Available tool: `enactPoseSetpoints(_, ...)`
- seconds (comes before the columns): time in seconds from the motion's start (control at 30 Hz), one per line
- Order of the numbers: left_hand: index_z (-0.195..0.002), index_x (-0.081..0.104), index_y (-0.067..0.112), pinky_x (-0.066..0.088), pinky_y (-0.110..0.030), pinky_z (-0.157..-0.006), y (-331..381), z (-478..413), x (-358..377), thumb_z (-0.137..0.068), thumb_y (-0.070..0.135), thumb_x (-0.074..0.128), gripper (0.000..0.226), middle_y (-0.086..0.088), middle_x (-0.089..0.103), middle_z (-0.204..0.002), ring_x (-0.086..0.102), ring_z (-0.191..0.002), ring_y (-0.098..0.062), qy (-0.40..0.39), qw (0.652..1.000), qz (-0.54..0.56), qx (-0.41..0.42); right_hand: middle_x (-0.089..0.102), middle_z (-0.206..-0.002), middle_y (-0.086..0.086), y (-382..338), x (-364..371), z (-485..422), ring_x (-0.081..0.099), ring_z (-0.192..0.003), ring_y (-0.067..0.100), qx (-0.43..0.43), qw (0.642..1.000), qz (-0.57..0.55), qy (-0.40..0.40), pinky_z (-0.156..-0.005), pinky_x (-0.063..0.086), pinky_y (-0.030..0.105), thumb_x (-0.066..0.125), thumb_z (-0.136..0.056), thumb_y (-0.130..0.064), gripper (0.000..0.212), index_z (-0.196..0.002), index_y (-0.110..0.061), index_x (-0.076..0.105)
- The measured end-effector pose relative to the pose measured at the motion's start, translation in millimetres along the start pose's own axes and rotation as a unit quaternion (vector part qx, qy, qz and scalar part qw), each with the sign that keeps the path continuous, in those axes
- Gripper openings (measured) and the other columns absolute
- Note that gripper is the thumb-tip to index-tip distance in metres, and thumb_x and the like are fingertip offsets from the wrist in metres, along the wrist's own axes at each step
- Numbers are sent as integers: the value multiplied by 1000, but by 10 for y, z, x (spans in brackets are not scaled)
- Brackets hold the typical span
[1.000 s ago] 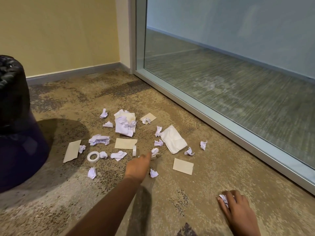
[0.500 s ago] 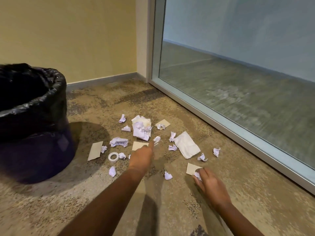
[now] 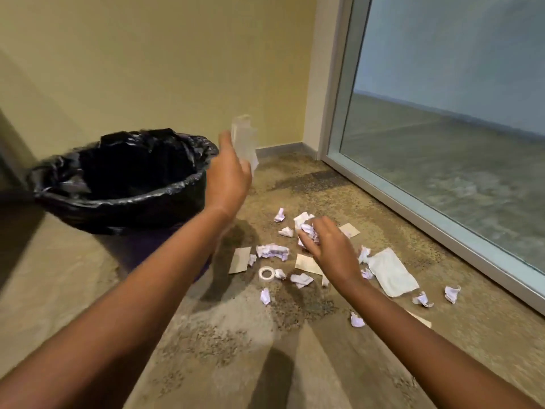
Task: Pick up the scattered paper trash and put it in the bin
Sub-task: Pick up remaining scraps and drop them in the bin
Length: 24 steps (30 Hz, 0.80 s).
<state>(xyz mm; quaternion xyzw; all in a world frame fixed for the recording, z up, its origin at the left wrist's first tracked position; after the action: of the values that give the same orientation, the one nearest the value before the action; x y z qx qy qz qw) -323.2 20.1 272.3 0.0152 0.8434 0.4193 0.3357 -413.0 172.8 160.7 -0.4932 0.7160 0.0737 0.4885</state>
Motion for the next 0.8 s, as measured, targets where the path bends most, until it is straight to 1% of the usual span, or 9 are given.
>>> enactPoseSetpoints(0.07, -134, 32, 3, 33, -29, -68, -74, -138, -407, -92, 2, 36, 42, -24, 57, -120, 56, -104, -36, 60, 998, 12, -17, 54, -89, 10, -285, 42, -139, 49, -77, 20, -29, 999, -29, 5, -61, 21, 21, 52, -92, -27, 25, -92, -3, 56)
enactPoseSetpoints(0.17, -138, 27, 5, 42, -36, -77, -307, -296, -845, -94, 0, 33, 45, -21, 52, -128, 54, -107, -32, 108, 992, 26, -68, 48, -84, 6, -680, 83, -318, 43, -73, 17, -60, 996, -61, 8, -60, 22, 22, 51, -92, -29, 26, -90, -3, 54)
enactPoseSetpoints(0.33, -151, 1, 7, 43, -35, -85, -833, -409, -1091, -96, -1, 33, 64, -21, 42, -141, 49, -122, -34, 88, 980, -4, -178, 56, -89, 9, -1251, 27, -701, 50, -77, 23, -82, 987, -135, 18, -62, 34, 33, 50, -92, -31, 29, -94, -2, 55)
enactPoseSetpoints(0.4, -151, -1, 7, 41, -38, -92, -952, -377, -1092, -96, 0, 34, 66, -22, 36, -146, 45, -126, -36, 76, 977, -45, -195, 55, -86, 8, -1448, -22, -914, 47, -75, 20, -73, 982, -172, 37, -57, 34, 25, 51, -92, -30, 25, -88, -6, 53)
enactPoseSetpoints(0.47, -151, 4, 7, 36, -43, -103, -1006, -317, -1083, -94, -1, 35, 66, -23, 31, -148, 40, -131, -38, 79, 976, -83, -187, 47, -79, 3, -1664, -49, -1148, 40, -72, 16, -55, 975, -209, 51, -51, 29, 15, 52, -92, -29, 22, -80, -12, 45)
enactPoseSetpoints(0.57, -151, 9, 9, 31, -46, -107, -1023, -205, -1029, -91, -3, 39, 68, -20, 31, -147, 37, -133, -37, 99, 976, -116, -155, 48, -81, 4, -1974, 5, -1456, 41, -72, 18, -34, 961, -266, 63, -48, 24, 13, 52, -91, -28, 23, -79, -10, 47)
enactPoseSetpoints(0.63, -151, 7, 11, 31, -45, -107, -1031, -131, -980, -89, -4, 42, 72, -18, 33, -146, 37, -132, -35, 109, 975, -133, -139, 48, -83, 4, -2127, 116, -1580, 43, -73, 18, -21, 956, -287, 64, -48, 25, 19, 51, -91, -29, 23, -80, -9, 47)
enactPoseSetpoints(0.7, -151, 5, 11, 30, -42, -108, -1040, -74, -943, -89, -3, 43, 74, -17, 34, -146, 37, -133, -33, 120, 975, -142, -125, 50, -87, 6, -2234, 262, -1644, 44, -76, 18, -7, 953, -297, 55, -51, 27, 26, 50, -92, -28, 24, -89, -4, 53)
enactPoseSetpoints(0.8, -151, 5, 10, 26, -40, -112, -1065, -23, -877, -91, 2, 44, 73, -16, 34, -146, 35, -135, -30, 119, 976, -143, -108, 57, -108, 14, -2329, 522, -1666, 49, -87, 24, 12, 964, -266, 7, -64, 32, 28, 48, -93, -30, 32, -108, -2, 53)
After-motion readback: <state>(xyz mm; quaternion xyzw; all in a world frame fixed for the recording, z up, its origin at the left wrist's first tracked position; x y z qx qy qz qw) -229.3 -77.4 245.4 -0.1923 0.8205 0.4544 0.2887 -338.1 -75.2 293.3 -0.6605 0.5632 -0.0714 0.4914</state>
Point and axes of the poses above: each hand's wrist, its own z-axis away from the middle knuckle, its own x-axis out of the palm, y = z × x, the point moved 8 cm from there along -z, towards the middle knuckle
